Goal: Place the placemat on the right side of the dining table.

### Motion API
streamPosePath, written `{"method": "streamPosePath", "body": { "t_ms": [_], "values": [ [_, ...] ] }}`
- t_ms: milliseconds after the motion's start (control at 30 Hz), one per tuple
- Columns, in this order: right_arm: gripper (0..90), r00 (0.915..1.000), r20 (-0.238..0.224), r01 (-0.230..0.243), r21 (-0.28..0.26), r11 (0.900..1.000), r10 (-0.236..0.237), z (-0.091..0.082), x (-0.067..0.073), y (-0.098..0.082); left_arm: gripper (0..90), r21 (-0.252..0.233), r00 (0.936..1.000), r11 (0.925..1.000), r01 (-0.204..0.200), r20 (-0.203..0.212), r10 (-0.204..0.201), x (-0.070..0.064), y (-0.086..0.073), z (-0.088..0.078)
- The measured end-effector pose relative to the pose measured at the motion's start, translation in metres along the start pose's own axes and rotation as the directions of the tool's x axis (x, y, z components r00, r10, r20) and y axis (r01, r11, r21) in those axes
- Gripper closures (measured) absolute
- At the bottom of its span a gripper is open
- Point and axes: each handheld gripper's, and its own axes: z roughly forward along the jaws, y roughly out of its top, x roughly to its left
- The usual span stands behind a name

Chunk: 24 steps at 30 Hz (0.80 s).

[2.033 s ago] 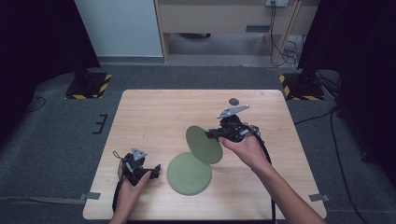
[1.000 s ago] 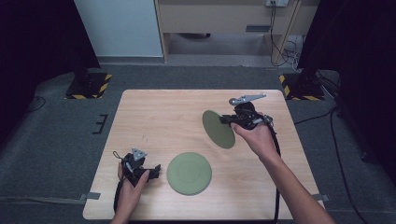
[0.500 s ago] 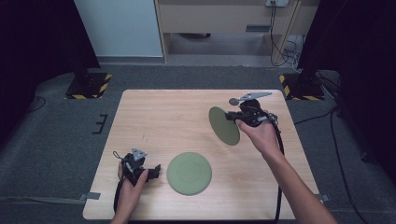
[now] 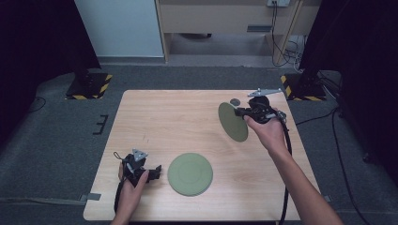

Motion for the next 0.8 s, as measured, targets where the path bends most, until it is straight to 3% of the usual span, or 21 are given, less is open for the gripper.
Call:
{"method": "streamPosePath", "body": {
  "t_ms": [800],
  "values": [
    [85.9, 0.9969, 0.07, -0.034, -0.006, 0.999, 0.034, -0.007, -0.025, -0.005, 0.0, 0.0, 1.0, 1.0, 0.0, 0.0, 0.0, 0.0, 0.0, 0.0]
  ]
}}
